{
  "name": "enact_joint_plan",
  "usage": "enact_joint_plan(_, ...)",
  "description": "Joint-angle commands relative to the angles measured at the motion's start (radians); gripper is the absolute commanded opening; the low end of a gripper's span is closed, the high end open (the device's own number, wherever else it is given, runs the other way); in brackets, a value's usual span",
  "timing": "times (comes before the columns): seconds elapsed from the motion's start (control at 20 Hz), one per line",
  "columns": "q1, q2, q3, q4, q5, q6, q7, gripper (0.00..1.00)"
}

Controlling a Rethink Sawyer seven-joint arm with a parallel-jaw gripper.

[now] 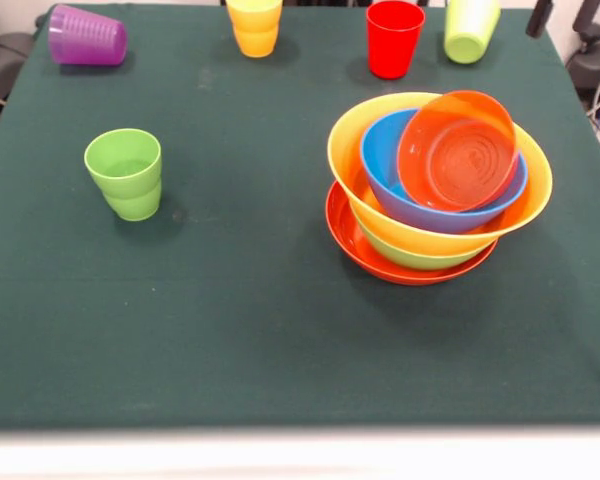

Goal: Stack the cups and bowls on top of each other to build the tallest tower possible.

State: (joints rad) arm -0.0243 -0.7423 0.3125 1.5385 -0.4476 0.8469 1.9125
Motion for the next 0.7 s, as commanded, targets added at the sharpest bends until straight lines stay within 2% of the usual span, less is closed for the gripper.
enact_joint_plan(0.05,0.045,0.001,-0.074,-0.046,-0.022,0.118,0.127,1.00)
enact_joint_plan(0.35,0.100,-0.069,-0.121,-0.005,-0.005,0.160,0.147,1.00)
enact_joint_plan(0.5,0.106,-0.121,-0.129,0.056,0.039,0.176,0.142,1.00)
enact_joint_plan(0.7,0.117,-0.155,-0.144,0.152,0.077,0.105,0.169,1.00)
